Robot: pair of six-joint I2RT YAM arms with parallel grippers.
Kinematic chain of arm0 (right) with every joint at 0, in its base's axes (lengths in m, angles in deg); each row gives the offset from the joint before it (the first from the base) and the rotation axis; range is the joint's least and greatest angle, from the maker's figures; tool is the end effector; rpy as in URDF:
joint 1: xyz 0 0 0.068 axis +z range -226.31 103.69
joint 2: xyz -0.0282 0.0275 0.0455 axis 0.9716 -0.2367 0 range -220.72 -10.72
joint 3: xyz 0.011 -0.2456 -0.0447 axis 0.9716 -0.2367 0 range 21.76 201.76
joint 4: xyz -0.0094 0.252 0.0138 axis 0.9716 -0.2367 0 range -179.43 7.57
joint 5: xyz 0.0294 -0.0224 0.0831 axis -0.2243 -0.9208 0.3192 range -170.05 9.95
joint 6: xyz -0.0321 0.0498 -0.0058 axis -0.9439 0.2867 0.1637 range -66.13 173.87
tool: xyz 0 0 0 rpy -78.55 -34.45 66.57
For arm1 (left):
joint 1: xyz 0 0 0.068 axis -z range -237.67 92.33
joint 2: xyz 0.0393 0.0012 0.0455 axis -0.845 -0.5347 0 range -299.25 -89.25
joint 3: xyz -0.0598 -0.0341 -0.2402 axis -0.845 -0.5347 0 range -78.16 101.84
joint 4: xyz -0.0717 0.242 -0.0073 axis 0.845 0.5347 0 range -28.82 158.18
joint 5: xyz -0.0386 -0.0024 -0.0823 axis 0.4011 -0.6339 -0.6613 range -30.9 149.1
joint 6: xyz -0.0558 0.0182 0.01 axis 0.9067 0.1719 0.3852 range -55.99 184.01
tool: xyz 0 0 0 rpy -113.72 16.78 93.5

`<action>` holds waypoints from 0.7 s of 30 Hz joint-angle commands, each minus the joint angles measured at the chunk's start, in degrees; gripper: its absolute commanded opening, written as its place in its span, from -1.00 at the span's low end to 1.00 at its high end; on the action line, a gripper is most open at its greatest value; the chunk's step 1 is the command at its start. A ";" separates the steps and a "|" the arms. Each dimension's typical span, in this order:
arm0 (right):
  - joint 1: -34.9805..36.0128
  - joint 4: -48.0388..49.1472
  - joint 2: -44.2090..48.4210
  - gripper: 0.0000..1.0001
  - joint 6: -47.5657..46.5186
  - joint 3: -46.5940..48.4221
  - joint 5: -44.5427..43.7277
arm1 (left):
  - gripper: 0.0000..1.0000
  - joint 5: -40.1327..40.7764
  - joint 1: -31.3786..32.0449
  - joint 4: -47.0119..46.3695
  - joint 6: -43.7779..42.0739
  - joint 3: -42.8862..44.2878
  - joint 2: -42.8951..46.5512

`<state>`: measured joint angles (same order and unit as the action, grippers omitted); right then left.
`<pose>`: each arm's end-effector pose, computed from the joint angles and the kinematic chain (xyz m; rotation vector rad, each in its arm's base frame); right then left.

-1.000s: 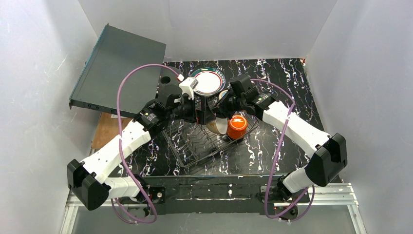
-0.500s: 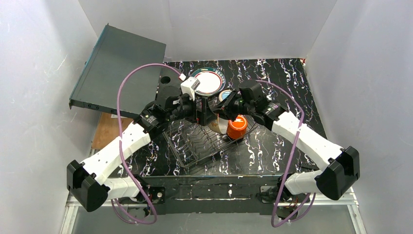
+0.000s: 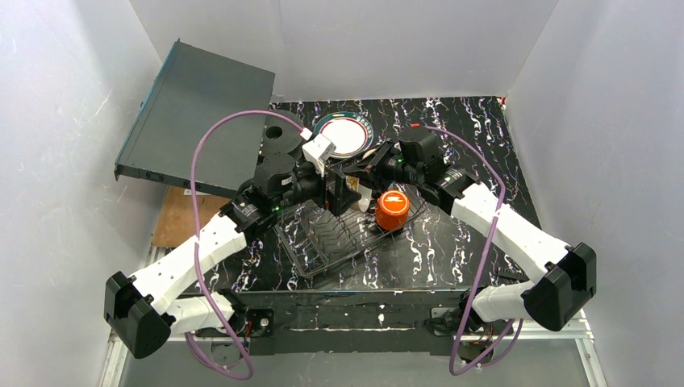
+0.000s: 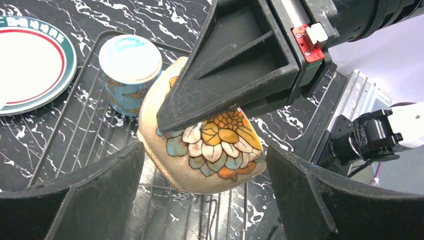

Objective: Load the mixed dishes into the dish rack

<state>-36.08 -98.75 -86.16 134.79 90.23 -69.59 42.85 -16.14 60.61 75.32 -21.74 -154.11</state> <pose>0.2301 0.2050 0.3308 0.6762 2.2257 1.4356 0.1973 -0.1911 0.3399 0.6771 1.6587 -0.9169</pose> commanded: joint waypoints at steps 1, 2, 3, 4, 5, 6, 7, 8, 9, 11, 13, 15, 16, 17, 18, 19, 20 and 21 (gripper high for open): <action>0.03 7.22 0.52 -0.97 2.76 4.67 -0.26 | 0.71 2.58 0.84 -4.68 -3.00 -0.57 0.89; 0.03 7.25 0.55 -0.97 2.95 4.47 -0.25 | 0.63 4.17 1.01 -5.03 -2.46 -0.56 0.96; 0.07 6.90 0.63 -0.97 3.14 4.29 -0.70 | 0.56 5.69 1.12 -5.64 -1.77 -0.73 1.05; 0.11 6.47 0.81 -0.97 3.47 4.17 -1.15 | 0.47 7.69 1.37 -6.06 -1.07 -0.89 1.16; 0.16 6.30 1.04 -0.97 3.76 3.86 -1.89 | 0.39 9.57 1.62 -6.02 -0.48 -0.97 1.16; 0.26 5.96 1.42 -0.97 4.06 3.60 -2.67 | 0.33 11.23 1.76 -5.72 0.46 -0.80 1.11; 0.35 5.87 1.67 -0.97 4.46 3.27 -3.49 | 0.31 12.57 1.83 -4.98 1.79 -0.59 1.06; 0.37 6.13 1.77 -0.97 4.76 3.10 -3.98 | 0.31 13.04 1.80 -4.49 3.18 -0.46 0.98; 0.33 6.13 1.74 -0.97 4.97 3.08 -4.22 | 0.34 13.30 1.84 -3.99 4.71 -0.24 0.79; 0.38 6.20 1.43 -0.97 5.33 3.52 -4.36 | 0.45 13.79 1.82 -2.77 7.68 0.06 0.32; 0.38 6.43 0.99 -0.97 5.86 4.00 -4.16 | 0.54 14.71 1.82 -1.42 10.05 0.47 -0.36; 0.38 6.60 0.80 -0.97 6.31 4.20 -4.34 | 0.60 15.38 1.81 0.10 11.66 1.35 -1.04; 0.38 6.72 0.84 -0.97 6.44 4.22 -4.57 | 0.62 15.44 1.79 2.14 12.19 2.04 -1.36; 0.38 6.81 0.88 -0.97 6.45 4.28 -4.77 | 0.62 15.38 1.85 3.25 12.53 2.67 -1.67; 0.36 6.70 0.76 -0.97 6.44 4.56 -4.90 | 0.65 15.85 1.80 3.91 12.59 3.06 -1.90; 0.36 6.51 0.59 -0.97 6.44 4.79 -4.74 | 0.68 16.20 1.82 4.19 12.59 3.30 -1.95; 0.38 6.46 0.37 -0.97 6.48 4.91 -4.50 | 0.70 16.24 1.83 4.18 12.60 3.28 -1.94; 0.38 6.88 0.21 -0.97 6.62 4.79 -4.16 | 0.73 16.25 1.82 4.06 12.43 3.28 -1.94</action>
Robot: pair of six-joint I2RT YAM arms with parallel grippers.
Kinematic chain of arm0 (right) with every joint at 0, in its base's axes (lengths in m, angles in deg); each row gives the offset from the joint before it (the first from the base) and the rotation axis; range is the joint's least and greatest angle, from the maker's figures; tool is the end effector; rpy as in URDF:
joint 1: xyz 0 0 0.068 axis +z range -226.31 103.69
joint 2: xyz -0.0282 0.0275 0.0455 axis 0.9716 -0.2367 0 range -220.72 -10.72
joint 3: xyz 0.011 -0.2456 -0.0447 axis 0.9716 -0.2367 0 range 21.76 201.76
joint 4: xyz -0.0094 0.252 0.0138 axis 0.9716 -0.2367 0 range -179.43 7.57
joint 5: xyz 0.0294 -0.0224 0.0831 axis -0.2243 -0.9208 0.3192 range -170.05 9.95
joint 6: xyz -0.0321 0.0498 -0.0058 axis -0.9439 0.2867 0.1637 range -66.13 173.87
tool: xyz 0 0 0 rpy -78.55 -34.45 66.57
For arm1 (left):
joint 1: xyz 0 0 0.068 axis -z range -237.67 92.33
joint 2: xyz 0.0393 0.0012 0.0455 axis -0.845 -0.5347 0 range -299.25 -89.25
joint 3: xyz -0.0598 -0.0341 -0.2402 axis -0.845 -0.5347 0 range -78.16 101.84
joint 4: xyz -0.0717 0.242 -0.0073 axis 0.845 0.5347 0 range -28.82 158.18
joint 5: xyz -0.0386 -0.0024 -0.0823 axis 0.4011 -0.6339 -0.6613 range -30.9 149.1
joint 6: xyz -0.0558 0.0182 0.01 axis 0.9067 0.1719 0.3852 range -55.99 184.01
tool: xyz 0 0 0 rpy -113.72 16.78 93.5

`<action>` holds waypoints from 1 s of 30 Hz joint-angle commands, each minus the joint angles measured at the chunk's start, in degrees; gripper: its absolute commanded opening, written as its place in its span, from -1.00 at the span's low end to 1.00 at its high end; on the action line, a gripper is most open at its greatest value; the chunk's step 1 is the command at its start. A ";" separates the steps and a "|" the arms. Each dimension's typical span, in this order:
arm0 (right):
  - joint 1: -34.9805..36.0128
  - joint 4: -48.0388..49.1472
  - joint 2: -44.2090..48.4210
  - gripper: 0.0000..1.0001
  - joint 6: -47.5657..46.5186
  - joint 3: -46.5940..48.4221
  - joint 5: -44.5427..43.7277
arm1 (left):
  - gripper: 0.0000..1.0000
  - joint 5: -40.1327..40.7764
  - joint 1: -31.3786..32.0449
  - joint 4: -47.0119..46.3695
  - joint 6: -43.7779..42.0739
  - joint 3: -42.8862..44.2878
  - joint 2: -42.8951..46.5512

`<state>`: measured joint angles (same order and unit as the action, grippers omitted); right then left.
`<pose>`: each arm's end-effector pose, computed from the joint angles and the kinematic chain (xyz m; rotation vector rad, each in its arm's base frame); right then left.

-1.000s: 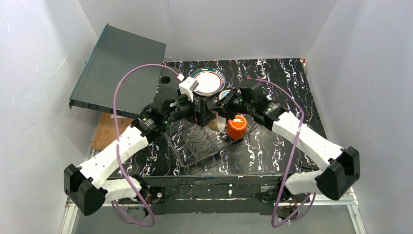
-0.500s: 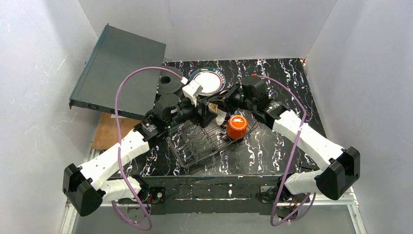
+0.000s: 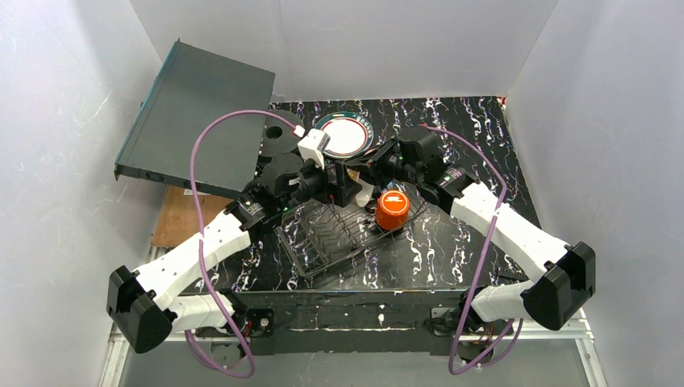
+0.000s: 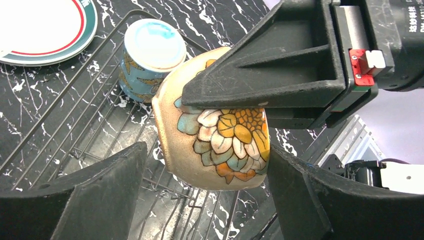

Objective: Load the mixed dishes into the dish rack

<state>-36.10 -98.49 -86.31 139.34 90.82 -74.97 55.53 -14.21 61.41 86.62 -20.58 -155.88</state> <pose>0.2339 0.2028 0.3339 0.8217 2.1475 1.4105 0.2033 -0.1964 0.3373 0.3765 1.7795 -0.8903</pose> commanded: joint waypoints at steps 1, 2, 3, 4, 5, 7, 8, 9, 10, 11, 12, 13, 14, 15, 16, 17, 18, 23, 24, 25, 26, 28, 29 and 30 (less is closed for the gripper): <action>0.40 6.78 0.44 -0.97 2.33 4.12 1.36 | 0.74 3.57 -0.09 3.02 0.90 2.07 -0.24; 0.40 7.00 0.55 -0.97 2.56 3.96 1.41 | 0.75 2.15 -0.12 3.09 0.78 2.12 -0.32; 0.40 7.24 0.68 -0.97 2.59 3.90 1.36 | 0.75 1.48 -0.09 3.19 0.84 2.10 -0.43; 0.40 7.61 0.71 -0.97 2.59 3.85 1.38 | 0.75 0.90 -0.12 3.20 0.86 2.05 -0.47; 0.40 7.90 0.71 -0.97 2.59 3.84 1.65 | 0.74 0.33 -0.11 3.09 0.91 1.99 -0.61; 0.33 8.38 0.75 -0.97 2.80 3.88 1.96 | 0.74 -0.71 -0.13 2.91 0.81 1.80 -0.80; 0.40 9.00 0.79 -0.97 2.87 3.76 2.32 | 0.71 -1.10 -0.13 2.90 0.54 1.70 -0.93; 0.40 9.49 0.84 -0.97 2.95 3.66 2.53 | 0.66 -1.16 -0.13 2.80 0.37 1.55 -0.95; 0.40 9.76 0.92 -0.97 3.09 3.63 2.56 | 0.61 -1.05 -0.13 2.72 0.28 1.45 -0.87; 0.38 9.84 0.93 -0.97 3.14 3.67 2.56 | 0.59 -0.92 -0.08 2.38 0.11 1.20 -0.81; 0.40 9.73 1.03 -0.97 3.23 3.75 2.33 | 0.57 -0.68 -0.07 2.30 -0.03 1.07 -0.88; 0.40 9.15 0.99 -0.97 3.21 4.06 2.18 | 0.56 -0.34 -0.11 2.27 -0.14 1.09 -0.79; 0.40 8.92 0.93 -0.97 3.20 4.15 2.18 | 0.54 0.40 -0.06 2.23 -0.26 1.12 -0.91; 0.40 8.99 0.89 -0.97 3.34 4.08 2.25 | 0.52 0.84 -0.06 2.21 -0.33 1.27 -0.97; 0.40 8.88 0.89 -0.97 3.66 3.90 2.34 | 0.49 1.08 -0.11 2.13 -0.48 1.49 -1.06; 0.39 9.29 0.89 -0.97 3.80 3.69 2.38 | 0.47 1.20 -0.11 2.01 -0.87 1.64 -1.19; 0.40 9.32 1.08 -0.97 3.87 3.64 2.25 | 0.45 1.57 -0.05 1.98 -1.05 1.74 -1.18; 0.40 8.86 1.35 -0.97 4.56 3.54 1.77 | 0.19 2.73 0.13 1.69 -1.63 1.83 -1.37; 0.40 8.74 1.39 -0.97 4.62 3.61 1.59 | 0.03 2.78 0.13 1.74 -1.85 1.83 -1.38; 0.36 8.61 1.37 -0.96 4.62 3.61 1.44 | -0.15 4.32 0.15 1.99 -1.92 1.92 -1.36; 0.37 8.33 1.33 -0.93 4.63 3.67 1.42 | -0.30 5.53 0.18 2.49 -1.95 2.04 -1.32; 0.44 8.04 1.09 -0.88 4.49 3.71 1.49 | -0.66 6.55 0.13 3.56 -2.18 2.58 -1.42; 0.41 8.01 1.00 -0.86 4.30 3.72 1.51 | -0.84 6.74 0.13 3.99 -2.39 2.73 -1.44; 0.32 7.79 1.02 -0.83 4.14 3.65 1.47 | -0.96 6.75 0.20 4.40 -2.54 2.92 -1.61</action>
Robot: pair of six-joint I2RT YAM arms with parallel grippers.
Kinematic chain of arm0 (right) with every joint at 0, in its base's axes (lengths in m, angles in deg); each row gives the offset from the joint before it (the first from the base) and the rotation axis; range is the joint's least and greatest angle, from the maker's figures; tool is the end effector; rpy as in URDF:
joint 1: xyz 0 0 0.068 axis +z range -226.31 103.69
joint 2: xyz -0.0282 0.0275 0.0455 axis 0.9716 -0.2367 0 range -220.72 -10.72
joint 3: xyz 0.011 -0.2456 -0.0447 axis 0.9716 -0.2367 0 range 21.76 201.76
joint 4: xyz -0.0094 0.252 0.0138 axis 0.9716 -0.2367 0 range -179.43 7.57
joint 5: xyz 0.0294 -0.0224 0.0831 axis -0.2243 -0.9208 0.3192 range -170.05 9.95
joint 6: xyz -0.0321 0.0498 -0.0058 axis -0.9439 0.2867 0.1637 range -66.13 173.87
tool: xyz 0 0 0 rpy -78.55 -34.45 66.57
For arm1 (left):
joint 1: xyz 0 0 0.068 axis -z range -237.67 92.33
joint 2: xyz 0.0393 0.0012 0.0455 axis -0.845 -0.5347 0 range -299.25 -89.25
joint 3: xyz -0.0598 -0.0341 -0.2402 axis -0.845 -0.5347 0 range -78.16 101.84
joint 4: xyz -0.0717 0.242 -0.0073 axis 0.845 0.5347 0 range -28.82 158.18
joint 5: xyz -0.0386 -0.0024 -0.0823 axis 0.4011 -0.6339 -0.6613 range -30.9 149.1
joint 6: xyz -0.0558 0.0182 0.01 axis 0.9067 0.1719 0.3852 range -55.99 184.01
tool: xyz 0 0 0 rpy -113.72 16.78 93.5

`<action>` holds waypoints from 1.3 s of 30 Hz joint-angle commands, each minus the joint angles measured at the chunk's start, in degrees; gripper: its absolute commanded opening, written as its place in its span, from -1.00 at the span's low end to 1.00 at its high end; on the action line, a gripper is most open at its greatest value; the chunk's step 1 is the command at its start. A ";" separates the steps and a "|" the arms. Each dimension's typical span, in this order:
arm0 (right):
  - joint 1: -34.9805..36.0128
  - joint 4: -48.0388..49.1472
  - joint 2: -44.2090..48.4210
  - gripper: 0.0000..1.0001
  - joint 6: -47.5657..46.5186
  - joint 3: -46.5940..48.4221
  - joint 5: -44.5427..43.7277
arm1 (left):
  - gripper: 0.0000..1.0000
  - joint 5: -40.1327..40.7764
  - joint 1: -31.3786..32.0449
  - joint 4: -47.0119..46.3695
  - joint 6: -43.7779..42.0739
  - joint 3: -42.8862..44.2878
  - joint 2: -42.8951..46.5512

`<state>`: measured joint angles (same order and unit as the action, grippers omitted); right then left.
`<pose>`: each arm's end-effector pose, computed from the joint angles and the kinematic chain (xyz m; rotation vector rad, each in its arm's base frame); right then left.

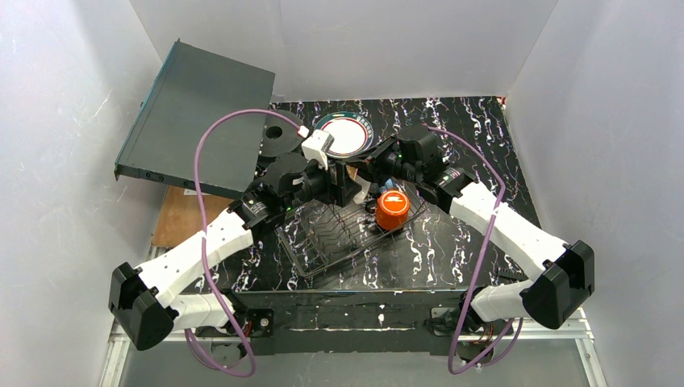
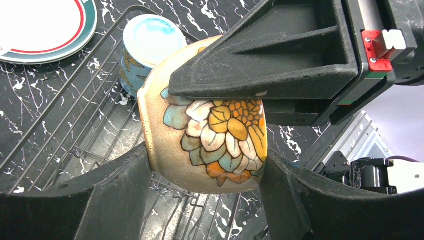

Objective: Load the mixed dishes into the dish rack

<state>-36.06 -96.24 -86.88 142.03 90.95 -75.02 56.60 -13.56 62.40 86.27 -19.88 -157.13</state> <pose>0.2368 0.2055 0.3361 0.8630 2.1125 1.4607 0.2049 -0.2013 0.3339 0.3823 1.8041 -0.8686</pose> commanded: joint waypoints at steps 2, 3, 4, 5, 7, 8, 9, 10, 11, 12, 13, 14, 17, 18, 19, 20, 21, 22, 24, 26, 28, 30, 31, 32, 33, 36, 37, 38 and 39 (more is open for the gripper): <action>0.31 5.13 1.59 -0.78 1.27 3.35 1.34 | -1.00 5.61 -0.52 3.78 -2.11 2.41 -0.34; 0.31 4.96 1.62 -0.74 1.19 3.33 1.29 | -1.00 5.66 -0.50 3.85 -1.93 2.29 -0.28; 0.28 4.77 1.57 -0.70 0.82 3.36 1.29 | -1.00 5.70 -0.52 3.95 -1.61 2.31 -0.13; 0.27 4.21 1.52 -0.65 0.39 3.57 1.29 | -1.00 5.67 -0.48 4.01 -1.27 2.28 -0.07; 0.27 2.49 1.33 -0.50 -0.38 4.12 1.29 | -1.00 5.52 -0.52 3.91 -0.89 2.32 0.22; 0.27 1.83 1.20 -0.41 -1.00 4.27 1.29 | -1.00 5.46 -0.52 3.89 -0.78 2.29 0.30; 0.27 1.39 1.19 -0.31 -1.55 4.36 1.29 | -1.00 5.55 -0.47 3.89 -0.73 2.33 0.49; 0.27 1.07 1.23 -0.23 -2.01 4.31 1.28 | -1.00 5.78 -0.47 4.01 -0.73 2.38 0.59; 0.27 0.95 1.32 -0.19 -2.40 4.10 1.22 | -1.00 6.18 -0.47 4.20 -0.73 2.38 0.77; 0.27 1.14 1.43 -0.13 -2.84 3.85 1.20 | -1.00 6.61 -0.49 4.49 -0.66 2.33 0.83; 0.25 1.17 1.46 -0.08 -3.23 3.71 1.08 | -1.00 6.88 -0.48 4.82 -0.60 2.30 0.86; 0.27 1.14 1.53 -0.03 -3.52 3.56 1.11 | -1.00 7.14 -0.52 4.97 -0.64 2.31 0.88; 0.10 -0.09 1.32 0.04 -4.61 3.77 1.57 | -1.00 8.10 -0.52 5.50 -0.53 2.58 0.30; 0.01 -1.26 1.28 0.08 -5.35 4.03 1.70 | -1.00 8.41 -0.52 5.90 -0.70 2.88 -0.13; -0.12 -2.71 1.28 0.14 -6.45 4.33 1.68 | -1.00 8.75 -0.48 6.05 -1.05 3.21 -0.62; -0.25 -4.23 1.40 0.19 -8.01 4.63 1.46 | -1.00 8.93 -0.49 6.08 -1.61 3.44 -1.17; -0.52 -6.30 1.66 0.23 -9.92 5.01 0.97 | -1.00 9.02 -0.51 6.13 -2.32 3.75 -1.84; -0.95 -8.29 2.19 0.28 -11.76 5.07 0.31 | -1.00 9.19 -0.52 6.56 -3.26 4.59 -2.81; -2.45 -10.90 3.64 0.35 -17.82 4.70 0.48 | -1.00 9.65 -0.52 7.24 -5.27 5.68 -4.38; -4.86 -15.15 5.52 0.38 -24.54 5.14 -0.41 | -1.00 9.92 -0.52 7.53 -7.85 6.44 -5.85; -8.22 -19.12 8.17 0.42 -32.68 4.96 -1.33 | -1.00 9.98 -0.50 7.58 -10.95 6.93 -7.28; -11.32 -20.88 12.59 0.42 -38.27 3.36 -2.69 | -1.00 9.89 -0.52 8.00 -14.06 7.97 -8.92; -12.66 -21.70 14.70 0.46 -40.34 2.35 -4.04 | -1.00 9.71 -0.52 8.30 -15.49 8.79 -9.97; -13.99 -22.02 16.74 0.50 -42.15 1.04 -4.68 | -1.00 9.40 -0.50 8.60 -16.90 9.63 -10.93; -15.18 -21.81 18.86 0.52 -43.91 -0.33 -5.52 | -1.00 9.22 -0.51 8.63 -17.91 10.35 -11.89; -17.78 -22.20 23.56 0.63 -46.97 -2.99 -8.96 | -1.00 10.11 -0.48 10.25 -21.20 12.97 -14.88; -18.32 -22.44 24.68 0.64 -47.69 -3.54 -9.58 | -1.00 10.58 -0.51 10.78 -21.90 13.77 -15.85; -18.67 -22.54 25.58 0.64 -48.33 -3.92 -10.15 | -1.00 10.70 -0.49 11.03 -24.01 14.45 -16.82; -19.00 -22.54 26.22 0.65 -48.82 -4.37 -10.63 | -1.00 10.46 -0.48 11.21 -25.06 15.14 -17.88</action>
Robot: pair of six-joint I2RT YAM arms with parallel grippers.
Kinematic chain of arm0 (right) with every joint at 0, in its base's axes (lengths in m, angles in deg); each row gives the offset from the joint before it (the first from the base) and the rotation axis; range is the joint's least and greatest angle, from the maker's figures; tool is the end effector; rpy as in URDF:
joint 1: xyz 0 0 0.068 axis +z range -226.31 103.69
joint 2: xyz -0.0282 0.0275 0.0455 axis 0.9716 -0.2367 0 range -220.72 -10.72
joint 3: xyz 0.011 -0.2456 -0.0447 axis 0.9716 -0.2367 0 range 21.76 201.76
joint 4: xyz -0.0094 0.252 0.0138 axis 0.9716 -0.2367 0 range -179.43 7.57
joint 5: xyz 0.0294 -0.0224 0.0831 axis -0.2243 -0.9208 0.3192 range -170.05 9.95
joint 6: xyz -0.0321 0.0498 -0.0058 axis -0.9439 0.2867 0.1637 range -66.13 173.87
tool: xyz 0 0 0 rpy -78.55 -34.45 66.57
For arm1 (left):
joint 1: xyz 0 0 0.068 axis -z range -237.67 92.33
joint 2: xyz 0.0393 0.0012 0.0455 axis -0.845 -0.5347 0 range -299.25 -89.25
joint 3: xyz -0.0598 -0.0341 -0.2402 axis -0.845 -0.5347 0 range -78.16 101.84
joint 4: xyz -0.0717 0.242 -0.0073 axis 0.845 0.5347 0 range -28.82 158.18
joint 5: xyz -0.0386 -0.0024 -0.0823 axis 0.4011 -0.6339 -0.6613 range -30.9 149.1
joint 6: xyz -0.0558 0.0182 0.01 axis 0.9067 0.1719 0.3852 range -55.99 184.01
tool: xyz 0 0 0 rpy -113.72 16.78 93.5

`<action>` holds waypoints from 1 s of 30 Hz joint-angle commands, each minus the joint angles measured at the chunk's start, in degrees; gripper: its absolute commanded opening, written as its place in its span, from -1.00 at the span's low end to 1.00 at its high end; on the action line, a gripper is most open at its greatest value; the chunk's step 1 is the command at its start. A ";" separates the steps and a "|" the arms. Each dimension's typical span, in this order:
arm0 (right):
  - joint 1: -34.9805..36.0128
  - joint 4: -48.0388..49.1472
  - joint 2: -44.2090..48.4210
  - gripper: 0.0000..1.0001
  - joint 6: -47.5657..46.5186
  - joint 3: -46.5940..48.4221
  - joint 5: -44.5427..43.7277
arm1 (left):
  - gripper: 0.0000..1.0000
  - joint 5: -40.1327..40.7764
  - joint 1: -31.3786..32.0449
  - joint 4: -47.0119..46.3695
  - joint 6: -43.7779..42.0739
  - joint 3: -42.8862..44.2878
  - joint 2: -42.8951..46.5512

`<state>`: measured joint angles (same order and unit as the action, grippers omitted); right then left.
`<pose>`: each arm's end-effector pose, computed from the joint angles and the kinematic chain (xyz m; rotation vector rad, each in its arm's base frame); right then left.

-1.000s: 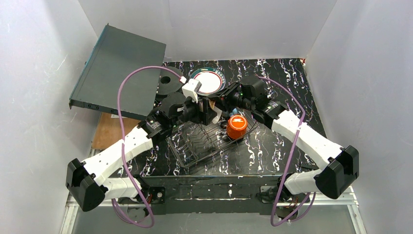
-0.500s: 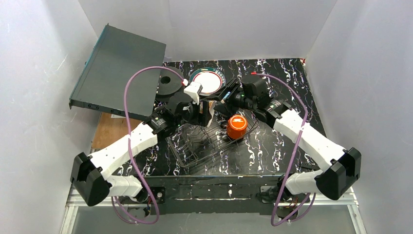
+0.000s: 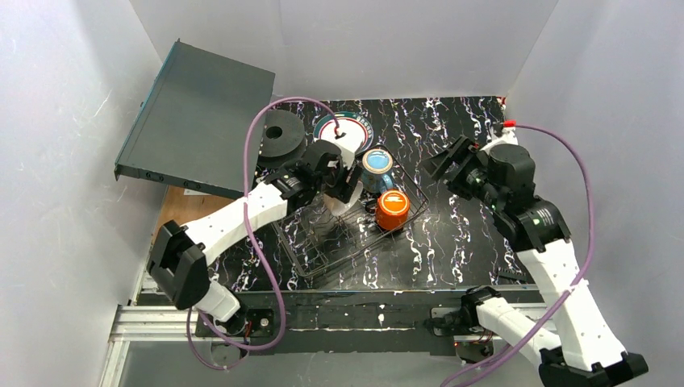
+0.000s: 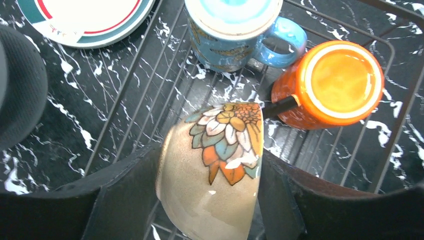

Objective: Load the mixed dishes into the dish rack

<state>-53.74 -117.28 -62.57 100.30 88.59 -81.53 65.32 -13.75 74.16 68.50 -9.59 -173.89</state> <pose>0.1798 0.0735 0.3813 0.4307 1.9504 0.7728 0.2503 -0.2346 0.2882 0.6448 1.9981 -0.4026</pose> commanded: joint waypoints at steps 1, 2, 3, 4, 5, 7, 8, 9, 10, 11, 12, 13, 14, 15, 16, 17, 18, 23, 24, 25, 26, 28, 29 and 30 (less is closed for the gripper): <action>-1.57 -1.52 2.39 0.68 -7.22 -2.38 -4.62 | -1.00 1.43 -0.30 -0.33 -8.12 5.26 -2.26; -1.83 -1.32 2.80 0.69 -7.40 -2.67 -4.81 | -1.00 1.17 -0.28 0.10 -8.71 6.21 -3.43; -2.06 -1.20 3.00 0.69 -7.52 -2.81 -4.72 | -1.00 1.12 -0.32 0.91 -9.06 7.04 -5.08; -2.24 -1.12 3.08 0.69 -7.72 -2.96 -4.74 | -1.00 1.30 -0.33 1.65 -9.26 8.01 -6.28; -2.38 -1.10 3.00 0.69 -7.89 -3.06 -4.63 | -1.00 1.71 -0.33 2.30 -9.25 8.87 -7.17; -2.68 -1.11 2.56 0.69 -8.23 -3.31 -4.07 | -1.00 2.56 -0.33 2.96 -9.38 10.04 -8.73; -2.82 -1.12 2.36 0.69 -8.33 -3.41 -3.72 | -1.00 2.65 -0.26 3.08 -9.39 10.36 -9.31; -2.93 -1.04 2.14 0.69 -8.48 -3.59 -3.38 | -1.00 2.59 -0.32 3.20 -9.44 10.75 -9.73; -2.92 -0.64 1.87 0.69 -9.04 -3.82 -2.59 | -1.00 2.38 -0.28 3.35 -9.23 10.90 -10.03; -2.96 0.41 1.40 0.68 -10.21 -4.07 -0.55 | -1.00 2.16 -0.32 3.58 -8.94 11.07 -10.33; -2.97 1.19 0.74 0.68 -12.28 -4.23 2.17 | -1.00 2.11 -0.26 4.02 -8.41 11.37 -10.35; -2.88 3.20 0.11 0.70 -15.96 -4.68 7.80 | -1.00 2.27 -0.31 4.71 -7.65 11.66 -10.30; -2.65 4.65 -0.94 0.72 -18.50 -5.23 11.48 | -1.00 2.71 -0.26 5.65 -6.16 12.18 -9.94; -2.29 4.21 -2.33 0.76 -19.74 -4.94 12.48 | -1.00 3.11 -0.32 6.60 -5.18 12.63 -9.49; -1.82 3.67 -3.73 0.80 -20.93 -4.53 13.10 | -1.00 3.52 -0.27 7.72 -3.36 12.90 -8.81; -0.85 3.85 -5.20 0.81 -22.41 -4.25 14.16 | -1.00 3.86 -0.32 8.85 -1.53 13.12 -7.81; 0.12 3.93 -6.56 0.82 -23.52 -3.88 14.49 | -1.00 3.97 -0.28 9.89 -0.02 13.05 -6.51; 7.28 4.66 -12.91 0.80 -26.14 -0.87 11.20 | -0.82 3.65 -0.40 16.88 6.10 12.78 0.88; 9.43 4.12 -14.65 0.78 -26.41 0.41 8.88 | -0.68 4.17 -0.44 18.54 7.43 12.54 2.52; 11.40 3.04 -16.32 0.75 -26.23 2.07 6.19 | -0.55 4.51 -0.52 20.00 8.67 12.05 4.19; 13.59 1.47 -18.97 0.74 -25.74 3.59 3.35 | -0.42 4.54 -0.60 21.33 9.83 11.39 6.29; 17.42 0.23 -22.91 0.72 -24.48 6.43 -2.27 | -0.07 4.27 -0.78 23.18 11.80 9.40 10.84; 19.00 -0.55 -24.79 0.69 -23.20 7.75 -4.97 | 0.08 4.09 -0.85 24.01 12.71 8.21 13.41; 20.20 -1.84 -26.84 0.66 -21.61 9.46 -7.53 | 0.22 4.23 -0.90 24.86 13.54 7.02 15.93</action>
<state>-38.42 -116.93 -84.45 76.78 91.28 -77.64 68.42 -14.10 92.12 76.30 0.44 -167.55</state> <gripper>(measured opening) 0.853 0.510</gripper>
